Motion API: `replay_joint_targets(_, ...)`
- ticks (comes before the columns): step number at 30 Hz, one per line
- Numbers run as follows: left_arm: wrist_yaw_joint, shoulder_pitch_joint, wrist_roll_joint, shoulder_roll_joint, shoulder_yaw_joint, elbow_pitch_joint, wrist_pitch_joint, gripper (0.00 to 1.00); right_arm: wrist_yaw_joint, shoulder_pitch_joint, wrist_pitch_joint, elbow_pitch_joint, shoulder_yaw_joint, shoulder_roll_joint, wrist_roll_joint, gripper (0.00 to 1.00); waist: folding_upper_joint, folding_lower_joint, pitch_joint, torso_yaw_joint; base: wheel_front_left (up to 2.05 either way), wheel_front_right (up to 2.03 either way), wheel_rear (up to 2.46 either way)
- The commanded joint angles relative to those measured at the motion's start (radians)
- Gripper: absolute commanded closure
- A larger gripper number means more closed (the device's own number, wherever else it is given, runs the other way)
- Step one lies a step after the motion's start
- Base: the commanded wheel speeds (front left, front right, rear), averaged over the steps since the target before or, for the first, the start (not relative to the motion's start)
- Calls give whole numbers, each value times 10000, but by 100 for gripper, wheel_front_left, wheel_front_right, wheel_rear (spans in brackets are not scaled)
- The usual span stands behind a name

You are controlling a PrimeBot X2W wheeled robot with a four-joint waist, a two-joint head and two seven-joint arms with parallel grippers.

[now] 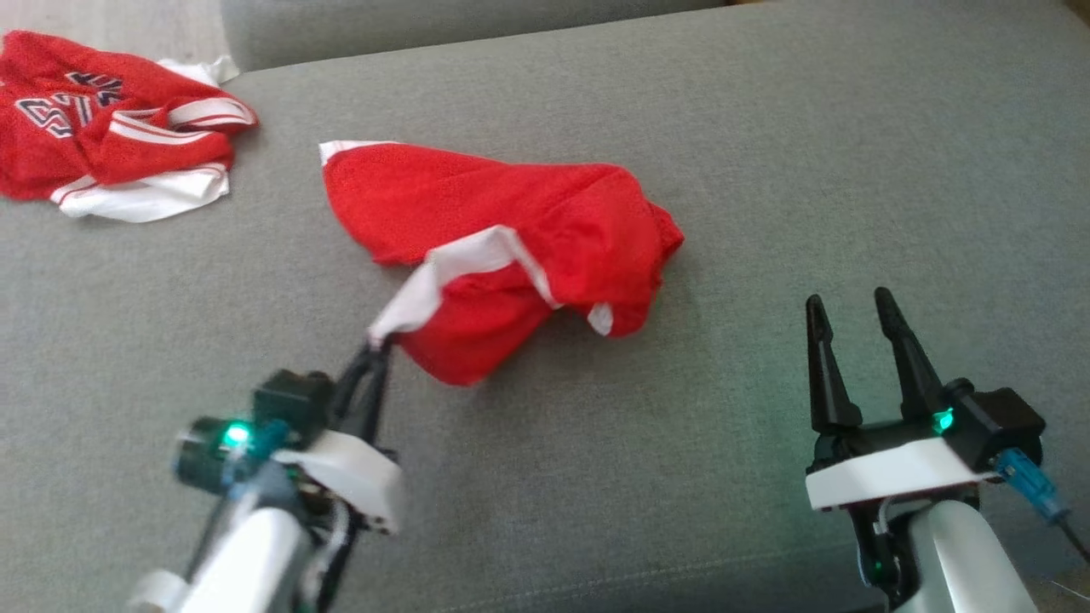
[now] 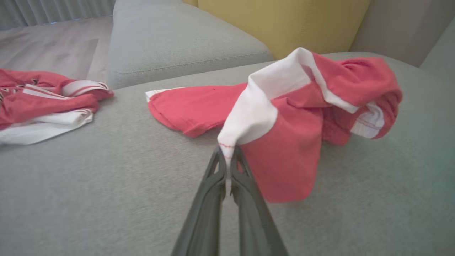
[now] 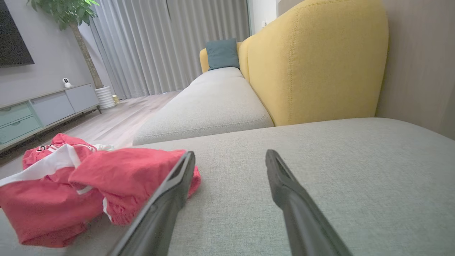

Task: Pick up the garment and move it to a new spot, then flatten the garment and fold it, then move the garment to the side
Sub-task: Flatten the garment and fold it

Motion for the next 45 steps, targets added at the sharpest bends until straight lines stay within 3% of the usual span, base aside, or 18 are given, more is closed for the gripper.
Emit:
replay_joint_targets(1, 113, -248, 62, 477, 574, -476, 231, 100, -9, -73, -107, -262, 282, -49, 32, 0, 0, 0, -22, 66, 0, 0, 0)
replay_joint_targets(8, 420, -149, -91, 1384, 1245, -296, 892, 100, -9, -178, -107, -242, 378, -49, 94, 0, 0, 0, 214, -122, 0, 0, 0)
replay_joint_targets(15, 698, -56, -392, 1357, 1575, 443, 836, 100, -9, -220, -107, -207, 382, -49, 93, 0, 0, 0, 305, -362, 0, 0, 0)
replay_joint_targets(16, 719, -42, -422, 1320, 1582, 539, 801, 94, -9, -217, -107, -202, 384, -49, 91, 0, 0, 0, 301, -380, 0, 0, 0)
replay_joint_targets(18, 791, -6, -465, 1221, 1576, 687, 764, 63, -9, -203, -107, -188, 384, -49, 84, 0, 0, 0, 275, -395, 0, 0, 0)
replay_joint_targets(19, 839, 12, -485, 1173, 1586, 746, 725, 15, -9, -191, -107, -179, 379, -49, 77, 0, 0, 0, 255, -395, 0, 0, 0)
replay_joint_targets(20, 875, 27, -511, 1126, 1597, 794, 673, 0, -9, -178, -107, -168, 378, -49, 71, 0, 0, 0, 230, -388, 0, 0, 0)
replay_joint_targets(31, 922, 301, -882, 739, 1814, 982, -467, 0, -9, 27, -107, 45, 982, -49, 45, 0, 0, 0, -235, 166, 0, 0, 0)
replay_joint_targets(45, 1094, 1208, -496, -370, 1245, -636, -1175, 0, -9, -755, -107, 2014, 2670, -49, 466, 0, 0, 0, -175, 1906, 0, 0, 0)
